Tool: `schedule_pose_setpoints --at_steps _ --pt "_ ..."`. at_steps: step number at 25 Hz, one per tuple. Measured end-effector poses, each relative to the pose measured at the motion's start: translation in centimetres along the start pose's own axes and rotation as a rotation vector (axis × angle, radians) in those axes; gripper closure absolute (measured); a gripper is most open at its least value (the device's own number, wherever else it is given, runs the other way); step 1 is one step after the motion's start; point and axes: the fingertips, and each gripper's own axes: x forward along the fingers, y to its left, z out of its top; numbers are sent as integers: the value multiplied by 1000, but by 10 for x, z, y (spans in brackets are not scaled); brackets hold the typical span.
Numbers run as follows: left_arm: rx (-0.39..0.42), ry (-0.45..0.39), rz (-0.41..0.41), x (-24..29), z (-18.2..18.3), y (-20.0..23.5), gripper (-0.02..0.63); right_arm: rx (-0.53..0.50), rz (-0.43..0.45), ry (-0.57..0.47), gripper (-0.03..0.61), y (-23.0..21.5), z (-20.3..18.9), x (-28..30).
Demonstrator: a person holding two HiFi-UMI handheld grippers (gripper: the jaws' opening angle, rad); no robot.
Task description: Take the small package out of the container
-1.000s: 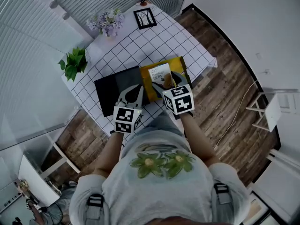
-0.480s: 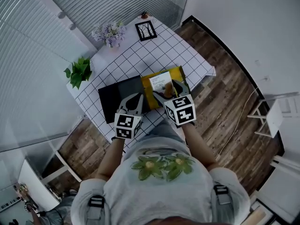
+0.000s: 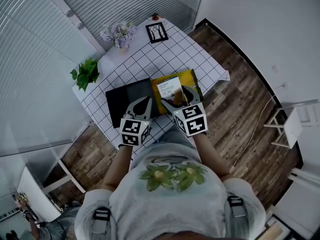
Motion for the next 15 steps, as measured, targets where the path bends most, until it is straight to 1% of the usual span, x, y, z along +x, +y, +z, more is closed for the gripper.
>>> schedule_pose_setpoints --at_steps 7,15 --pt "-13 -29 -7 -4 8 -5 607 -31 -3 4 210 7 -2 -2" --pt "-15 -30 -6 -4 7 -7 607 -35 -8 2 210 5 -3 -3"
